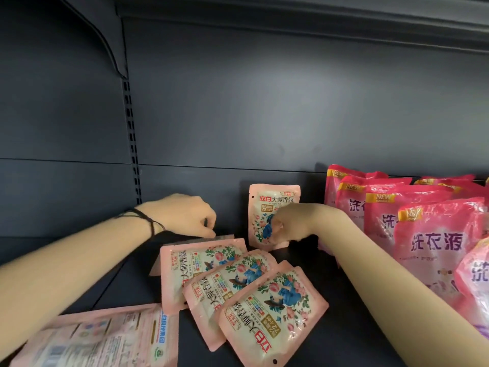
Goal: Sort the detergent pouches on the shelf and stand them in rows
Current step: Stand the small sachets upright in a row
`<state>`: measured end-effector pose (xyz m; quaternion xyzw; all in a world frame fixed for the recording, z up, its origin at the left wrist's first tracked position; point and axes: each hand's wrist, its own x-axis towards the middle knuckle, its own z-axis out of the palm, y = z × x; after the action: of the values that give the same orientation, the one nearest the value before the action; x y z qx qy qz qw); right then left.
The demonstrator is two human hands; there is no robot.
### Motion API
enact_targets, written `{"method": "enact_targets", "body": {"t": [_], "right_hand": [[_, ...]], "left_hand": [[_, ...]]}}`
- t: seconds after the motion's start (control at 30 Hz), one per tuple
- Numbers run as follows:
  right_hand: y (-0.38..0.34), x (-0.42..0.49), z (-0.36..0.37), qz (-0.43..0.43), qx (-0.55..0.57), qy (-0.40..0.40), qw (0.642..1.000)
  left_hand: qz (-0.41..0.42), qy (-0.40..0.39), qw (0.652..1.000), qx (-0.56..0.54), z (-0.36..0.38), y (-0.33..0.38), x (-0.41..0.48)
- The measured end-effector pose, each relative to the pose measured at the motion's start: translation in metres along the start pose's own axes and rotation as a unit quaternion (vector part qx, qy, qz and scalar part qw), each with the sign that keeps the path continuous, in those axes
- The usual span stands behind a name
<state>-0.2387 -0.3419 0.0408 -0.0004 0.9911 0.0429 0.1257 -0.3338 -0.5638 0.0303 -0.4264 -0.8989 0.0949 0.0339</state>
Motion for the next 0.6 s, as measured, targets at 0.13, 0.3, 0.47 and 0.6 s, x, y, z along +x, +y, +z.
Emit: {"method": "enact_targets", "body": {"t": [0.13, 0.3, 0.47, 0.6], "right_hand": [[-0.036, 0.003, -0.014, -0.095, -0.076, 0.037, 0.992], [-0.083, 0.016, -0.016, -0.178, -0.118, 0.047, 0.976], [-0.117, 0.036, -0.005, -0.204, -0.081, 0.089, 0.971], [-0.124, 0.050, 0.005, -0.207, -0.005, 0.078, 0.975]], "left_hand": [[-0.016, 0.021, 0.999, 0.033, 0.003, -0.018, -0.037], [-0.053, 0.000, 0.998, 0.017, 0.026, -0.036, -0.065], [-0.062, 0.009, 0.978, -0.200, 0.048, -0.040, -0.067], [-0.060, 0.081, 0.958, -0.269, 0.047, -0.042, -0.066]]}}
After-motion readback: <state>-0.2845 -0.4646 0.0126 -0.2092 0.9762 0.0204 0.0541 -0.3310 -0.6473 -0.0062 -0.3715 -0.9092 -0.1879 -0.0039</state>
